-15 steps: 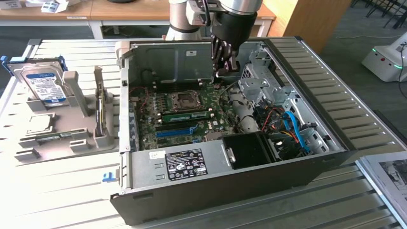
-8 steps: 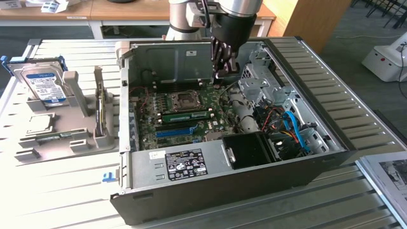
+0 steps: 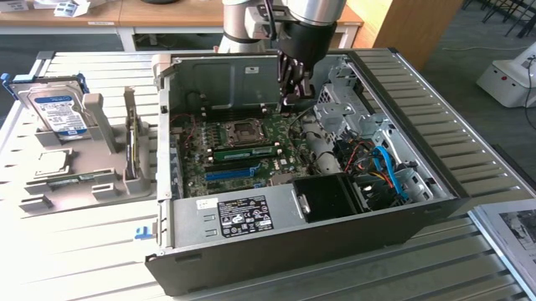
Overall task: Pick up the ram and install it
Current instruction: 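Press down the ram until it locks into place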
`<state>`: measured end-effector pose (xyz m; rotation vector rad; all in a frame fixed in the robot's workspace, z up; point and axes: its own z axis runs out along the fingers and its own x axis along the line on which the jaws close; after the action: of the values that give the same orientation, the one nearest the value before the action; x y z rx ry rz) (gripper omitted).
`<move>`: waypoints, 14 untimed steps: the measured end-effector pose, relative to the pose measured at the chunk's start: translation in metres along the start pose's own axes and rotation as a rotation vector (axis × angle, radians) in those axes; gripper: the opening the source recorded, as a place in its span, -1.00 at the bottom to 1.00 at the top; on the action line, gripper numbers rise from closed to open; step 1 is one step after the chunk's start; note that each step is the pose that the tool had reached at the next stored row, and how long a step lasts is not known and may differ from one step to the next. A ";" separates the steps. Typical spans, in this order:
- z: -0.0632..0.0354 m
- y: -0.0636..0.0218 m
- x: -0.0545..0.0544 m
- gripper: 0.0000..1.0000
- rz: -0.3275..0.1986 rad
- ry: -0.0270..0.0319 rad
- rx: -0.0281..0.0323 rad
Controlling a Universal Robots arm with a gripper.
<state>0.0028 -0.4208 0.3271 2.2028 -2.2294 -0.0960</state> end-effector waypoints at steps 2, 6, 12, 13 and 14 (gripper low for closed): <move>0.0011 -0.0001 0.000 -0.80 0.000 0.0000 0.0000; 0.0033 -0.0002 0.000 -0.80 0.000 -0.0001 0.0000; 0.0070 -0.0003 0.000 -0.80 0.000 0.0000 0.0000; 0.0076 -0.0004 0.000 -0.80 0.000 0.0000 0.0000; 0.0083 -0.0004 0.000 -0.80 0.000 0.0000 0.0000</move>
<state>0.0028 -0.4208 0.3188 2.2028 -2.2294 -0.0960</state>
